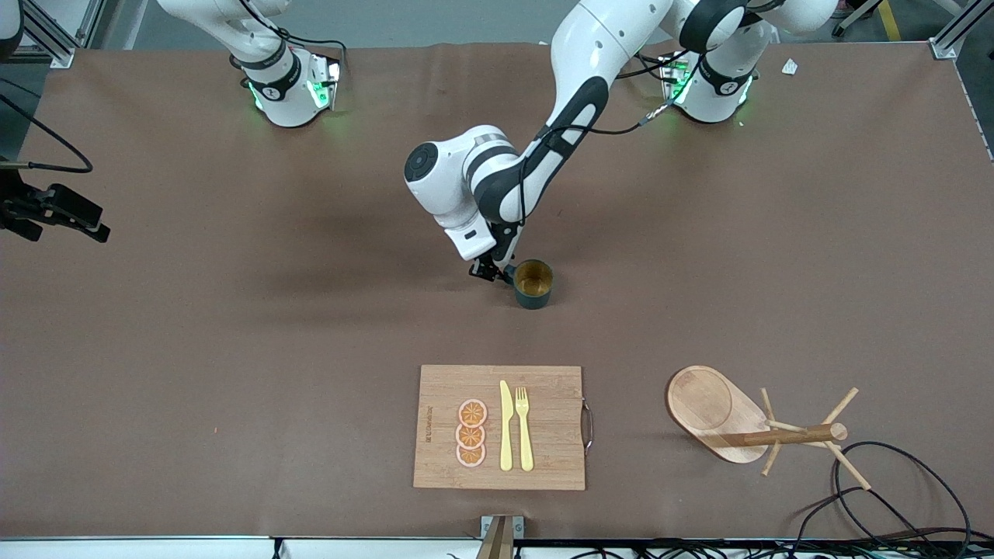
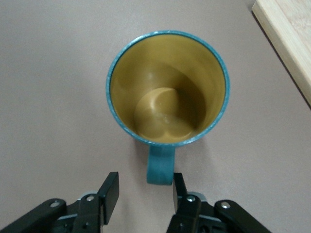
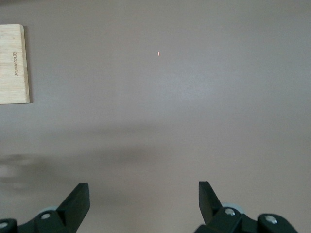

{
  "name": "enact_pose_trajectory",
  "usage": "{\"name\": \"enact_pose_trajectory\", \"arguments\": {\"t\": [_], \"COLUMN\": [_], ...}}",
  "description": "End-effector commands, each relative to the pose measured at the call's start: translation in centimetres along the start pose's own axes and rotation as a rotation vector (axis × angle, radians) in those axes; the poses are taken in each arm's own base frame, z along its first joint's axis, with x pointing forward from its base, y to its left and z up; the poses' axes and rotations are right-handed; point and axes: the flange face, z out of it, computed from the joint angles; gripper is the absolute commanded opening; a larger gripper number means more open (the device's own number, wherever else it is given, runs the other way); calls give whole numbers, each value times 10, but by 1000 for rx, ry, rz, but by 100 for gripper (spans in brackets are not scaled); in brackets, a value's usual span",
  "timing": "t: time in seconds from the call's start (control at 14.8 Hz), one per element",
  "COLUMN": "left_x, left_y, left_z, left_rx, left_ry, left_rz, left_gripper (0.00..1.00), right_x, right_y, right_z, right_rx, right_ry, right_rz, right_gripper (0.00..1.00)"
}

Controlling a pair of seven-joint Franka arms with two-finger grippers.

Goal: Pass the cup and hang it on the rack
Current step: 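Grasp the mug rim with the left gripper and open the right gripper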

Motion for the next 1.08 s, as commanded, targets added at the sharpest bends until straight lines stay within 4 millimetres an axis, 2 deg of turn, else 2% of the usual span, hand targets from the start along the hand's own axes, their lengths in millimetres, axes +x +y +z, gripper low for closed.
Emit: {"name": "enact_pose_trajectory", "arguments": {"t": [0.0, 0.34, 0.61, 0.67, 0.74, 1.01], "left_x": [-1, 4, 3, 0, -1, 0], "left_y": [0, 4, 4, 2, 1, 2], "left_z": [-1, 5, 9, 13, 15, 14], "left_rx": [0, 3, 7, 11, 12, 10], "left_ry": [-6, 1, 5, 7, 10, 7], "left_rz": [11, 2, -1, 4, 6, 2], "left_gripper": [53, 53, 45, 42, 41, 27], "right_x": [-8, -8, -9, -9, -9, -9], "right_y": [-2, -2, 0, 0, 0, 0], "right_z": [-2, -2, -1, -1, -1, -1], "right_rx": [-14, -11, -10, -10, -10, -8], "right_ry": [3, 3, -2, -2, -7, -8], "right_rz": [0, 4, 4, 2, -1, -7], "right_gripper": [100, 100, 100, 96, 87, 48]}}
